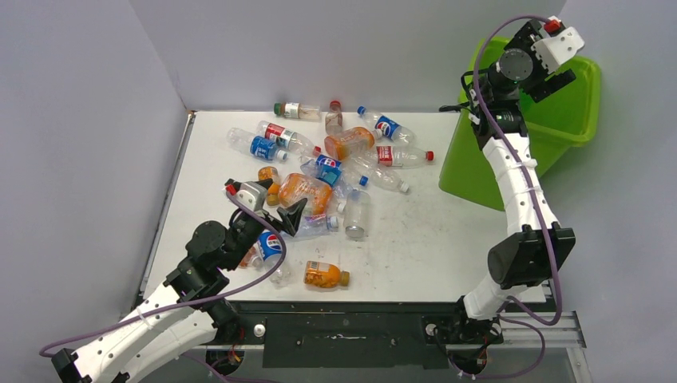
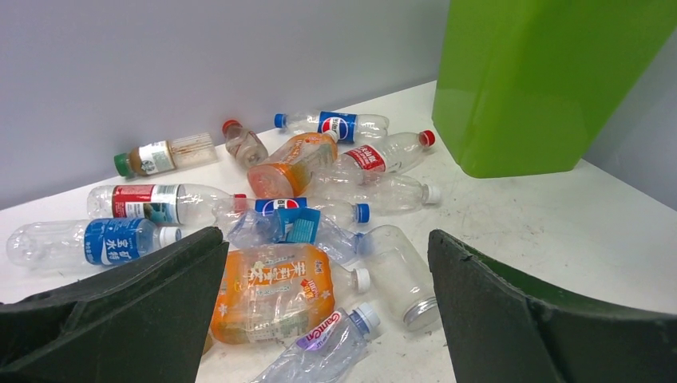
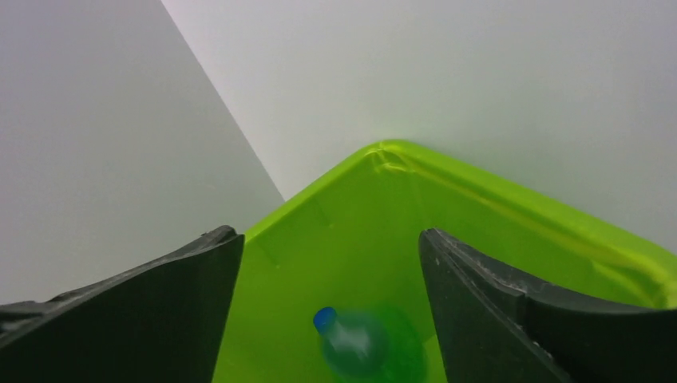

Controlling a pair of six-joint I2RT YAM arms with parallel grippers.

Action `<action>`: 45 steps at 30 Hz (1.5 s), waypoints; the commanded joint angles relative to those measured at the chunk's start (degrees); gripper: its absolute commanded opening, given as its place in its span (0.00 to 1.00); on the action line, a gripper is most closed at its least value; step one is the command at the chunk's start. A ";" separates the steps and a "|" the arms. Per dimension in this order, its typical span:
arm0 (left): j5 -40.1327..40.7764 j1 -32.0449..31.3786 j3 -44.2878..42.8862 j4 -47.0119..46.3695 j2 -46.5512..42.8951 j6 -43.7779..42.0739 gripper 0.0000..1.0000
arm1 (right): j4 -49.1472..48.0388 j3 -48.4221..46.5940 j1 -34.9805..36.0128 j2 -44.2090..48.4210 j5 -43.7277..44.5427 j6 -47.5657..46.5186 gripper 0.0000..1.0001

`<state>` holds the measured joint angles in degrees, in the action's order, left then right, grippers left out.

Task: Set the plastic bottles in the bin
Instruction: Place the plastic bottle in the trash bin, then pick up the plastic bottle at the center of the board.

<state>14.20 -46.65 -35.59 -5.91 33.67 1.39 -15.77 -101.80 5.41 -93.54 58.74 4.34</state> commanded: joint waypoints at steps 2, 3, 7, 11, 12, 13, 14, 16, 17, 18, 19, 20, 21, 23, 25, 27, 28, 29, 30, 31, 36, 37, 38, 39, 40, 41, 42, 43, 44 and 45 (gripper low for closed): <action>2.31 -0.24 -0.31 -0.61 -0.38 -1.09 0.96 | 2.68 -5.44 1.32 1.14 -4.72 3.43 0.95; 2.35 -0.21 -0.23 -0.66 -0.38 -2.23 0.96 | 2.59 -6.56 2.32 1.28 -5.07 2.55 0.97; 2.91 -0.11 -0.24 -0.64 0.14 -2.79 0.96 | -1.25 -10.47 10.89 1.80 -4.93 -6.49 0.96; 4.31 -0.19 -0.42 -0.36 0.68 -3.06 0.96 | 0.20 -9.31 21.79 5.93 -10.78 -8.93 0.93; 4.83 -0.13 -0.44 -0.29 0.77 -3.08 0.96 | 0.85 -7.37 24.51 7.97 -14.01 -8.83 0.93; 5.67 -0.12 -0.42 -0.25 0.78 -3.02 0.96 | 1.78 -4.72 26.92 10.10 -17.43 -7.81 0.93; 6.46 -0.11 -0.48 -0.10 0.85 -2.82 0.96 | 3.45 -1.99 29.26 12.54 -21.64 -5.59 0.93; 8.87 -0.11 -0.95 0.57 1.04 -2.07 0.96 | 7.52 3.39 30.91 17.41 -29.20 1.35 0.93; 10.15 -0.16 -1.21 0.91 1.20 -1.79 0.96 | 9.63 5.97 31.41 19.21 -33.61 4.80 0.93; 11.48 -0.13 -1.35 1.21 1.36 -1.75 0.96 | 11.43 8.52 31.78 20.58 -36.69 7.60 0.93; 12.56 -0.15 -1.73 1.90 1.66 -0.40 0.96 | 12.70 12.51 32.04 22.01 -40.53 10.25 0.93; 13.19 -0.23 -2.21 2.87 1.92 0.32 0.96 | 13.68 15.29 32.17 23.23 -44.30 12.38 0.93; 13.45 -0.21 -3.06 3.80 2.48 0.47 0.96 | 14.74 18.32 32.49 24.17 -47.54 14.94 0.93; 13.29 -0.33 -4.41 5.67 3.41 0.33 0.96 | 15.25 24.89 33.25 26.18 -53.82 17.48 0.94; 13.41 -0.43 -5.79 9.36 4.93 0.20 0.96 | 15.19 31.66 34.19 28.06 -58.83 19.09 0.95; 14.33 -0.71 -7.58 12.30 6.36 1.01 0.96 | 15.26 38.22 35.35 30.21 -60.65 20.17 0.95; 14.96 -0.72 -8.47 13.91 7.09 2.05 0.96 | 15.29 41.41 35.65 31.26 -60.82 20.54 0.95; 15.67 -0.74 -9.44 15.94 7.79 3.66 0.96 | 15.11 44.90 35.79 32.38 -60.54 21.13 0.95; 16.38 -0.72 -10.23 18.02 8.38 5.76 0.96 | 14.92 48.08 35.78 33.30 -60.24 21.60 0.95; 16.83 -0.58 -11.03 19.99 8.87 8.18 0.96 | 15.19 50.73 35.78 34.01 -59.76 22.04 0.95; 20.39 2.56 -11.39 30.84 10.21 24.30 0.96 | 13.51 61.16 35.72 35.83 -60.94 25.30 0.96; 18.63 4.35 -10.91 32.36 10.45 27.51 0.96 | 12.66 62.81 35.82 36.02 -61.33 25.94 0.96; 15.65 6.54 -10.18 33.21 10.65 30.73 0.96 | 11.67 64.63 35.86 36.17 -61.81 26.51 0.96; 12.50 8.55 -9.23 33.90 11.07 33.93 0.96 | 10.75 65.92 35.82 36.23 -61.94 26.87 0.96; 9.83 10.21 -8.34 34.38 11.75 36.70 0.96 | 10.15 66.76 35.89 36.19 -62.06 27.12 0.96; 7.33 11.43 -7.26 34.54 12.68 39.16 0.96 | 9.94 67.29 35.82 36.11 -61.96 27.34 0.96; 5.75 12.25 -6.20 34.67 13.99 40.85 0.96 | 9.62 67.78 35.92 36.19 -62.08 27.66 0.96; 5.18 12.36 -5.76 34.97 15.43 42.52 0.96 | 9.40 68.15 35.95 36.29 -62.15 27.85 0.96; 4.88 12.37 -5.54 35.23 17.13 43.05 0.96 | 9.16 68.48 35.90 36.42 -62.36 27.97 0.96; 4.83 12.38 -5.54 35.27 18.73 43.46 0.96 | 8.89 68.81 35.92 36.66 -62.62 28.05 0.96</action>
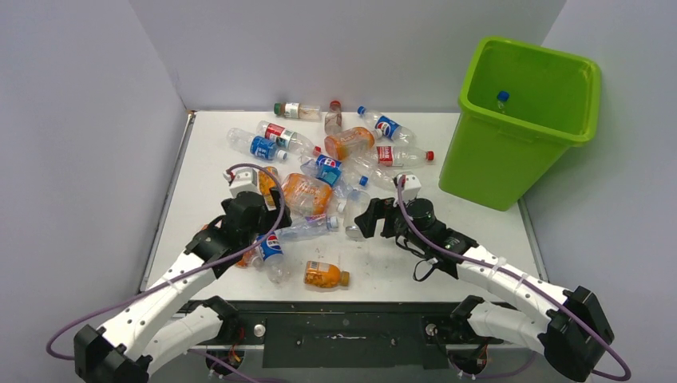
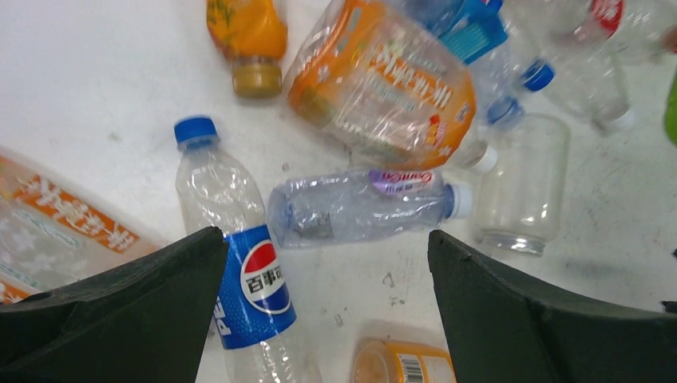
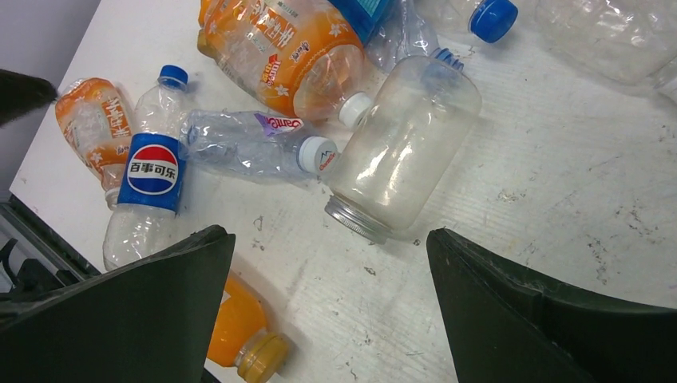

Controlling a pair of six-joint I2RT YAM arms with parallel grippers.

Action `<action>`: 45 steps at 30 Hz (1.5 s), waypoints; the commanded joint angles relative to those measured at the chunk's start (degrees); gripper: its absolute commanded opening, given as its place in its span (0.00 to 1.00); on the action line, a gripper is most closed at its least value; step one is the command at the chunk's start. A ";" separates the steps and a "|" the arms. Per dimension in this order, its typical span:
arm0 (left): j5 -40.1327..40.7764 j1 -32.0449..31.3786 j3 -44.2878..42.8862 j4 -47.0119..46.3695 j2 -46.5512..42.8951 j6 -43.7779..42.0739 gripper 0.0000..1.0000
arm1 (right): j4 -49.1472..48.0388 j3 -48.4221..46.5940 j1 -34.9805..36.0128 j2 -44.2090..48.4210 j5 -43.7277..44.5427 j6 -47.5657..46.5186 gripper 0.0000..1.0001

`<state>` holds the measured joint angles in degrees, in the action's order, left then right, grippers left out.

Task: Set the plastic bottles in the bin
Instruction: Pick up the plastic bottle at the center of the board.

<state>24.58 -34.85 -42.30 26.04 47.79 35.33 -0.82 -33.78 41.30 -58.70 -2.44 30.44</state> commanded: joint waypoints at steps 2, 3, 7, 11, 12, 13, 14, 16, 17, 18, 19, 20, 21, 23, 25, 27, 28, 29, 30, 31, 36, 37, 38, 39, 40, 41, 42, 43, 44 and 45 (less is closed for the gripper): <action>-4.56 0.58 1.41 3.12 8.07 10.61 0.96 | -6.17 1.30 0.06 2.37 -1.80 2.09 0.96; -3.89 0.57 1.52 2.98 9.49 10.93 0.96 | -6.07 1.59 0.09 2.69 -1.88 2.23 0.96; -1.60 0.94 1.65 3.82 15.07 13.62 0.96 | -5.59 2.53 0.34 3.93 -2.00 2.50 0.96; -0.33 0.93 0.98 5.47 19.10 16.34 0.96 | -5.33 3.45 0.51 5.17 -1.14 2.55 0.96; -0.24 0.93 1.04 5.61 19.50 16.82 0.96 | -5.52 3.69 0.46 5.25 -1.16 2.61 0.96; -0.33 0.93 1.24 5.59 19.99 16.91 0.96 | -5.53 3.77 0.45 5.24 -1.24 2.63 0.96; -0.44 0.93 1.59 5.53 20.31 17.10 0.96 | -5.58 3.79 0.57 5.14 -1.25 2.71 0.96; -0.63 0.93 2.49 5.61 20.71 17.74 0.96 | -5.67 3.76 0.59 4.92 -1.41 2.79 0.96; -0.81 0.97 3.15 5.49 20.69 18.13 0.96 | -5.78 3.78 0.57 4.79 -1.43 2.71 0.96; -0.84 0.93 4.05 5.40 20.56 18.60 0.96 | -5.89 3.79 0.58 4.60 -1.37 2.69 0.96; -0.93 0.93 4.78 5.00 20.43 19.17 0.96 | -6.12 3.81 0.59 4.45 -1.35 2.60 0.96; -1.24 0.93 5.52 4.30 20.23 19.24 0.96 | -6.23 3.80 0.55 4.25 -1.34 2.54 0.96; -1.48 0.93 6.03 3.99 20.16 19.29 0.97 | -6.42 3.71 0.54 3.96 -1.42 2.51 0.96; -1.47 0.93 6.41 3.79 20.30 19.38 0.97 | -6.70 3.45 0.56 3.25 -1.73 2.44 0.96; -1.11 0.93 6.28 4.29 20.39 19.31 0.97 | -6.82 3.23 0.59 2.50 -2.06 2.41 0.96; -1.21 0.93 6.39 4.17 20.10 18.79 0.97 | -6.95 3.11 0.56 2.20 -2.30 2.35 0.96; -1.39 0.93 6.60 3.66 20.02 18.42 0.97 | -7.13 3.11 0.58 2.04 -2.24 2.30 0.96; -1.97 0.93 6.84 2.86 20.10 18.11 0.99 | -7.19 3.11 0.57 1.95 -2.19 2.27 0.96; -2.54 0.93 7.10 2.16 20.32 17.84 0.97 | -7.26 3.11 0.61 1.80 -2.07 2.25 0.96; -3.12 0.93 7.33 1.51 20.64 17.69 0.92 | -7.29 3.10 0.59 1.71 -2.16 2.25 0.96; -5.69 0.93 9.37 -1.71 21.70 17.84 0.74 | -6.75 3.04 0.67 2.51 -2.23 2.61 0.96; -6.12 0.93 9.77 -2.24 21.41 17.73 0.71 | -6.43 2.91 0.63 2.95 -2.08 2.51 0.96; -6.51 0.93 10.20 -2.88 20.92 17.56 0.68 | -6.02 2.74 0.63 3.38 -1.97 2.46 0.96; -6.82 0.93 10.48 -3.30 20.41 17.27 0.64 | -5.54 2.51 0.63 3.91 -1.88 2.28 0.96; -7.30 0.91 10.63 -3.56 19.67 16.64 0.60 | -4.81 2.06 0.63 4.27 -1.87 2.17 0.96; -7.83 0.88 10.54 -3.76 18.88 15.83 0.55 | -4.15 1.61 0.68 4.63 -1.92 2.06 0.96; -8.39 0.84 10.26 -3.76 17.98 14.78 0.51 | -3.70 1.08 0.63 4.91 -1.99 1.89 0.96; -8.62 0.72 9.66 -3.16 16.86 14.05 0.46 | -2.76 0.49 0.63 5.31 -1.96 1.70 0.96; -8.85 0.56 8.70 -2.22 15.61 13.31 0.44 | -2.01 -0.12 0.63 5.69 -2.03 1.53 0.96; -8.77 0.22 7.41 -1.06 13.74 12.35 0.41 | -1.33 -0.91 0.63 6.05 -2.09 1.29 0.96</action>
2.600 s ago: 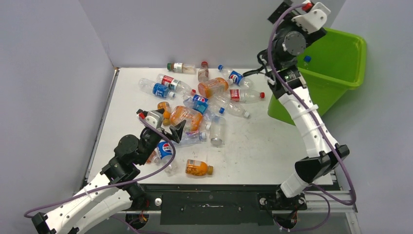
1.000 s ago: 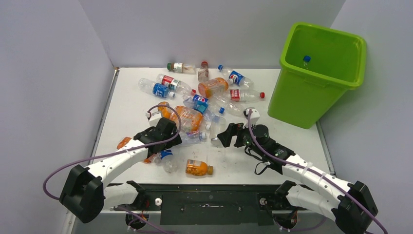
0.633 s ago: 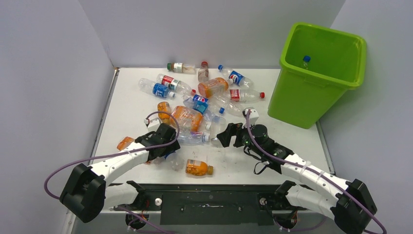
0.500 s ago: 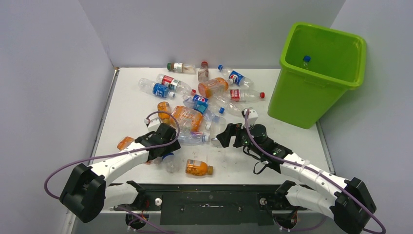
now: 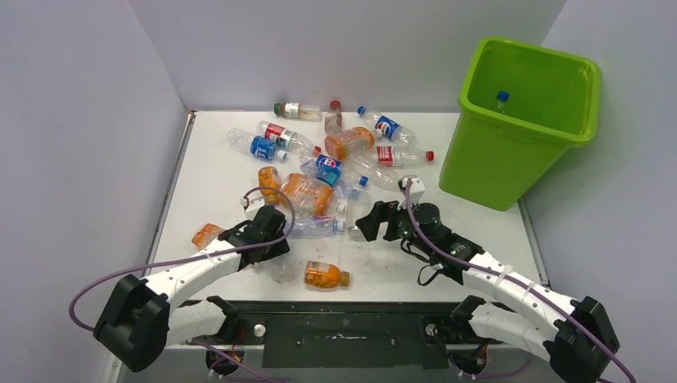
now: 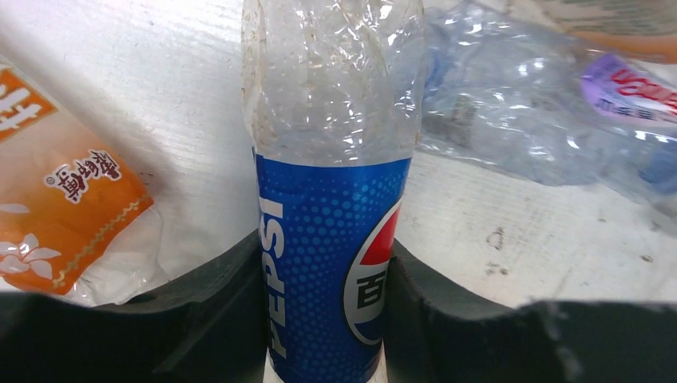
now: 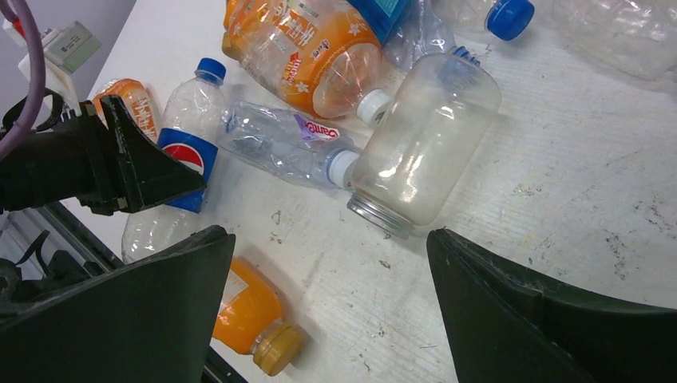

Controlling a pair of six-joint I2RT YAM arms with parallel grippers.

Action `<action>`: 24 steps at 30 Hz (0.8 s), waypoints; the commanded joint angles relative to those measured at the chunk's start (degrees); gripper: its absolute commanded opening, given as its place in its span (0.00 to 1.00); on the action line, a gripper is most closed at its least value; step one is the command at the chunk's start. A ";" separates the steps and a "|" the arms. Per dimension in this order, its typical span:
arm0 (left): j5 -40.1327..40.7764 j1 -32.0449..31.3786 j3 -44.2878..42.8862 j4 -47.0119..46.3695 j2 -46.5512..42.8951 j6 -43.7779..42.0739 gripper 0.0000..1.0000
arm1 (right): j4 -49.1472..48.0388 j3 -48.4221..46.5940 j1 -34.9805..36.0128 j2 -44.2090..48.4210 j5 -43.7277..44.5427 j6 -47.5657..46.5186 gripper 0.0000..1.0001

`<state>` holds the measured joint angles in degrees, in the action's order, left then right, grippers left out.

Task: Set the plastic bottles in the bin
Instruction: Pick up the plastic bottle at the center of the board.

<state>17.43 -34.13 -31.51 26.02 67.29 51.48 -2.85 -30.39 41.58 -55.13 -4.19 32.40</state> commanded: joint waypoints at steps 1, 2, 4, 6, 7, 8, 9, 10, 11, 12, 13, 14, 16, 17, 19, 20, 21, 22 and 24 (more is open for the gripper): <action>-1.16 -1.06 -5.09 0.42 -7.84 -4.96 0.39 | 1.53 -5.20 0.34 2.97 -0.51 -1.07 0.95; -0.55 -1.82 -6.86 1.67 -9.92 -6.56 0.37 | 2.37 -6.18 0.34 3.45 -0.77 -1.53 0.95; -0.51 -3.35 -10.82 3.34 -14.49 -10.74 0.37 | 4.03 -8.89 0.40 4.38 -1.70 -2.76 0.94; -4.05 -4.14 -14.45 1.97 -19.64 -16.51 0.37 | 4.95 -11.22 0.37 4.80 -2.79 -3.97 0.92; -6.80 -4.19 -15.73 0.42 -21.41 -19.83 0.37 | 4.54 -12.25 0.37 4.79 -4.19 -4.84 0.92; -9.51 -4.19 -16.94 -1.89 -23.22 -23.50 0.36 | 3.90 -13.25 0.32 4.73 -5.42 -6.10 0.91; -12.08 -4.15 -17.75 -4.36 -24.58 -27.43 0.35 | 3.48 -14.33 0.33 4.65 -6.64 -7.22 0.91; -14.61 -4.13 -18.64 -7.67 -25.58 -31.64 0.34 | 3.38 -15.28 0.32 4.60 -7.43 -7.97 0.91; -16.70 -4.18 -19.09 -10.35 -26.36 -35.39 0.33 | 1.96 -16.25 0.28 4.72 -8.55 -8.21 0.91; -20.15 -4.13 -19.19 -12.95 -26.76 -39.06 0.33 | 0.44 -16.88 0.26 4.93 -10.05 -8.36 0.91; -23.21 -4.14 -19.14 -15.07 -26.94 -42.80 0.33 | -1.60 -17.23 0.28 5.28 -11.94 -8.40 0.90; -25.92 -4.14 -19.05 -16.83 -26.76 -45.92 0.33 | -3.27 -17.62 0.28 5.49 -14.24 -8.48 0.90; -31.00 -4.19 -19.05 -19.48 -25.69 -50.59 0.33 | -6.33 -18.53 0.35 5.80 -18.13 -8.01 0.90; -32.98 -4.19 -18.64 -21.13 -25.27 -52.95 0.32 | -8.19 -18.66 0.34 5.94 -19.28 -7.17 0.90; -34.87 -4.19 -16.08 -27.60 -25.09 -53.90 0.29 | -12.57 -18.02 0.41 6.87 -20.34 -5.14 0.90; -35.90 -4.19 -14.29 -31.37 -25.37 -53.98 0.29 | -15.28 -17.24 0.45 7.34 -20.68 -4.03 0.90; -36.94 -4.15 -11.76 -35.38 -26.00 -53.69 0.29 | -18.01 -16.50 0.44 7.79 -20.80 -2.91 0.90; -37.87 -4.11 -9.26 -39.88 -26.70 -53.03 0.27 | -20.85 -15.89 0.50 8.03 -20.71 -1.98 0.90; -39.31 -3.95 -3.57 -48.19 -28.41 -50.90 0.25 | -23.66 -14.96 0.47 8.28 -19.99 -0.51 0.90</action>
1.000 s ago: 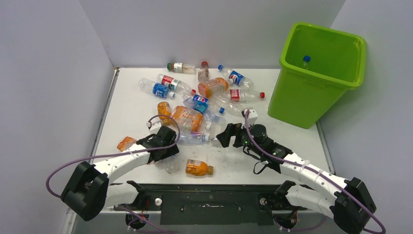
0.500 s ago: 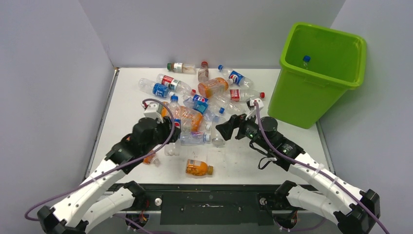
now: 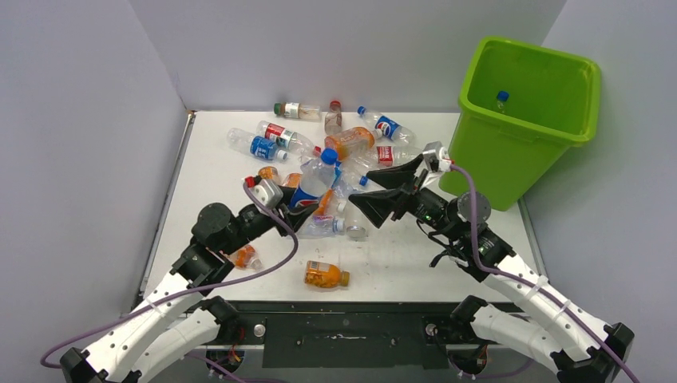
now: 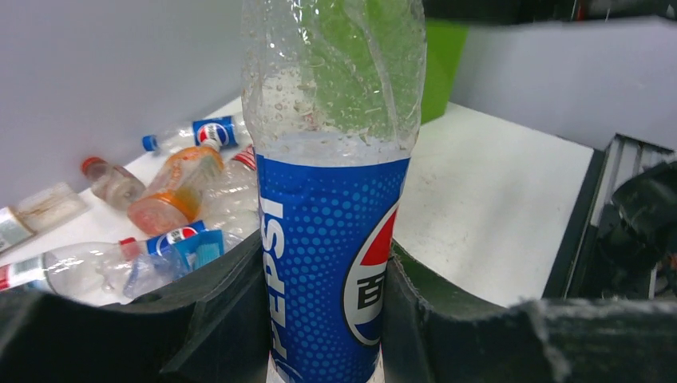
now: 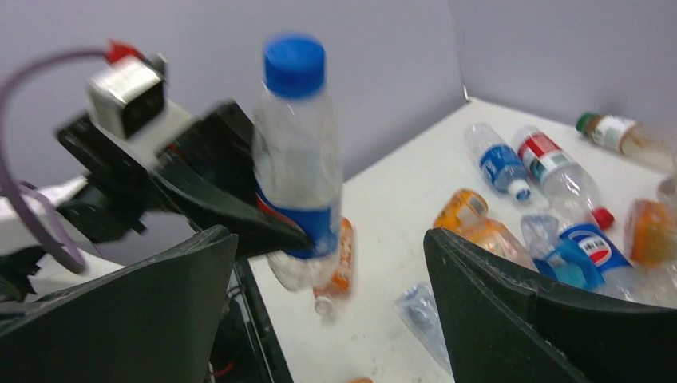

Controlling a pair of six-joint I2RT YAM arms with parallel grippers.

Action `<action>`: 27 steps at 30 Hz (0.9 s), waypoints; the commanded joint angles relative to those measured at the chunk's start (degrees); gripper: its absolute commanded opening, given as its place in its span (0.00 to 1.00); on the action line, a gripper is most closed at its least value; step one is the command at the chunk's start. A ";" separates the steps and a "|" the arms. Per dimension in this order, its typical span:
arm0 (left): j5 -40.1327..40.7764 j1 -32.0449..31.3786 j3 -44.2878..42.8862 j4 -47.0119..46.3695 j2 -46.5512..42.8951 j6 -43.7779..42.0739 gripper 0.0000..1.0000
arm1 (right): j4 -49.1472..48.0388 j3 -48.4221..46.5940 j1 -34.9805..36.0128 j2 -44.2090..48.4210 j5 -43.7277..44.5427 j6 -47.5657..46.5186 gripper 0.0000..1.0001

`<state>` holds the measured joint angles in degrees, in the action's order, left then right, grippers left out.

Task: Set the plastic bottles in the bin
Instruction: Pick up the plastic bottle at the center of the board.

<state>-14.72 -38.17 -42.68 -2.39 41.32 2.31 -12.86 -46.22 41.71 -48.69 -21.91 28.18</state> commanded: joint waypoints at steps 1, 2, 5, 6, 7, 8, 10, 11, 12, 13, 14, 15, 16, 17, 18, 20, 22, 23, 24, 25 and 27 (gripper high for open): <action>-7.57 0.38 9.91 -23.05 -3.02 0.43 0.24 | -14.50 0.99 0.30 1.84 -1.90 4.16 0.90; -8.29 0.83 11.71 -25.55 -3.35 1.84 0.22 | -15.39 1.14 0.30 1.87 -1.62 4.58 0.90; -9.72 1.44 12.38 -25.22 -3.80 2.88 0.17 | -18.30 1.45 0.47 1.45 -0.96 5.58 0.90; -9.60 1.39 12.20 -24.78 -3.98 2.99 0.16 | -18.95 1.29 0.60 0.80 -0.94 5.93 0.90; -9.29 1.35 12.32 -24.74 -4.28 3.20 0.15 | -19.56 0.92 0.79 -0.11 -0.98 6.38 0.90; -9.14 1.35 12.54 -24.91 -4.57 3.41 0.15 | -19.98 0.50 0.99 -1.29 -1.07 6.90 0.91; -8.76 1.35 12.87 -24.82 -5.05 3.66 0.14 | -20.97 -0.42 2.03 -3.75 -1.47 7.79 0.92; -8.63 1.28 12.96 -24.73 -5.17 3.67 0.14 | -21.29 -0.94 2.47 -5.00 -1.31 7.74 0.93; -8.41 1.14 13.01 -24.55 -5.27 3.67 0.14 | -21.39 -1.50 3.78 -6.10 -0.92 7.52 0.94; -8.17 0.95 13.01 -24.34 -5.28 3.67 0.13 | -21.40 -2.14 4.95 -7.12 -0.23 7.01 0.95; -8.17 0.77 12.97 -24.07 -5.21 3.53 0.13 | -21.35 -2.73 6.12 -7.95 0.62 6.53 0.97; -8.02 0.62 12.89 -23.82 -5.15 3.43 0.12 | -21.60 -3.18 7.51 -8.61 1.69 5.99 0.97; -7.91 0.42 12.84 -23.59 -5.07 3.29 0.12 | -22.61 -3.21 8.96 -8.96 2.70 5.38 0.98; -7.82 0.24 12.80 -23.40 -5.07 3.19 0.12 | -23.62 -3.23 10.20 -9.39 3.65 4.78 0.98; -7.80 0.09 12.73 -23.15 -4.95 3.07 0.11 | -24.15 -3.58 11.40 -9.98 5.19 4.15 0.99; -7.42 -0.10 12.62 -22.65 -4.95 2.84 0.11 | -24.50 -4.14 13.22 -10.74 6.91 2.72 0.98; -7.06 -0.35 12.61 -22.34 -5.06 2.62 0.10 | -24.06 -4.61 14.51 -11.26 8.92 1.18 0.98; -6.85 -0.51 12.66 -22.17 -5.19 2.45 0.09 | -23.68 -4.78 14.92 -11.42 10.16 0.40 0.98; -6.77 -0.70 12.70 -21.97 -5.20 2.25 0.09 | -23.10 -5.03 15.13 -11.43 11.66 -0.24 0.98; -6.61 -0.94 12.70 -21.69 -5.25 2.00 0.08 | -22.60 -5.33 15.37 -11.55 12.84 -1.05 0.98; -6.52 -1.51 12.57 -21.11 -5.28 1.29 0.06 | -21.74 -5.96 15.48 -11.88 14.93 -2.66 0.95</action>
<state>-21.50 -38.68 -28.82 -22.68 36.58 5.08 -31.29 -48.86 56.73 -60.29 -13.45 30.04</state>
